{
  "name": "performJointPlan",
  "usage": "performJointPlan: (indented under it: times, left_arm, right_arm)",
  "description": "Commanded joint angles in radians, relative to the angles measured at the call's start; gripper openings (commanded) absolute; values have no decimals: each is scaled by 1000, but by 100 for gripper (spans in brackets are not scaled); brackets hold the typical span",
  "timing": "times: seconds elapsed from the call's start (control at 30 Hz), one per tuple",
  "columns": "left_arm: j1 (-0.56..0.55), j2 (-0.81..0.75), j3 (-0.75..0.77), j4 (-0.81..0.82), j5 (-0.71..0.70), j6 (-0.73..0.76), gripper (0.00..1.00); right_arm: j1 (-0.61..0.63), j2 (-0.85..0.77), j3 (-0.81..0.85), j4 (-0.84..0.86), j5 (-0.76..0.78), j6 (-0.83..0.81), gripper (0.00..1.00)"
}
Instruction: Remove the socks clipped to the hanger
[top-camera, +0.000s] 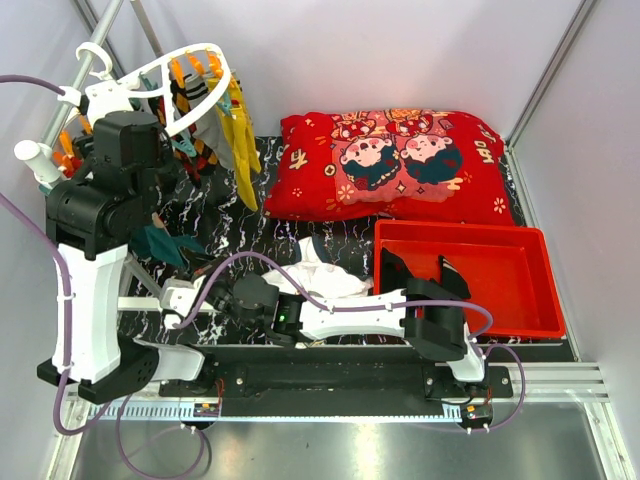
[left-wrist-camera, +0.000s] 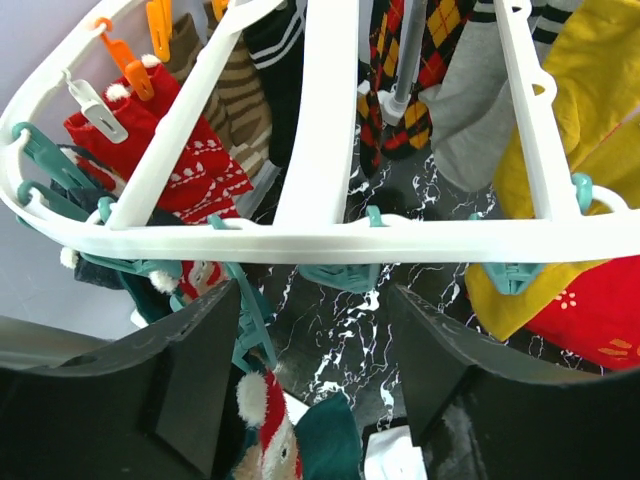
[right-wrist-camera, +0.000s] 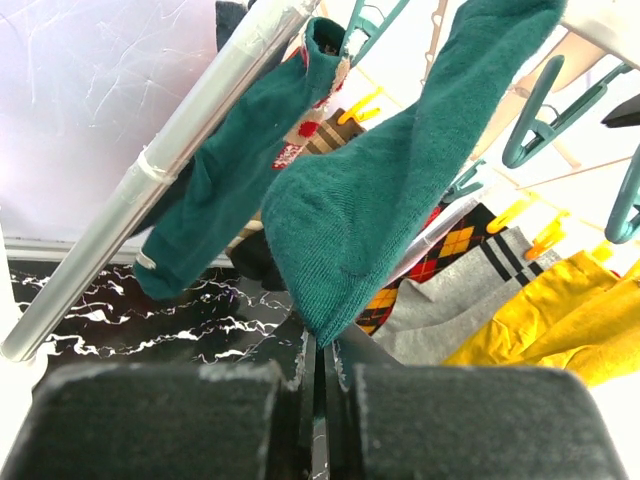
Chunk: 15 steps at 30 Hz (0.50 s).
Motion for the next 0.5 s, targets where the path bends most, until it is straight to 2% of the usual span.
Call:
performJointPlan:
  times: [0.0,0.13,0.47]
  left_arm:
    - [-5,5,83,-30,-40,15,67]
    - [-5,3,112,-50,-78,28,67]
    - [-4,-24,22,-52,-111,20,66]
  right_arm:
    - [13,7,47,48,21,-6,0]
    - [13,7,45,50,25,0,0]
    - [15,-10,28,59,24,7,0]
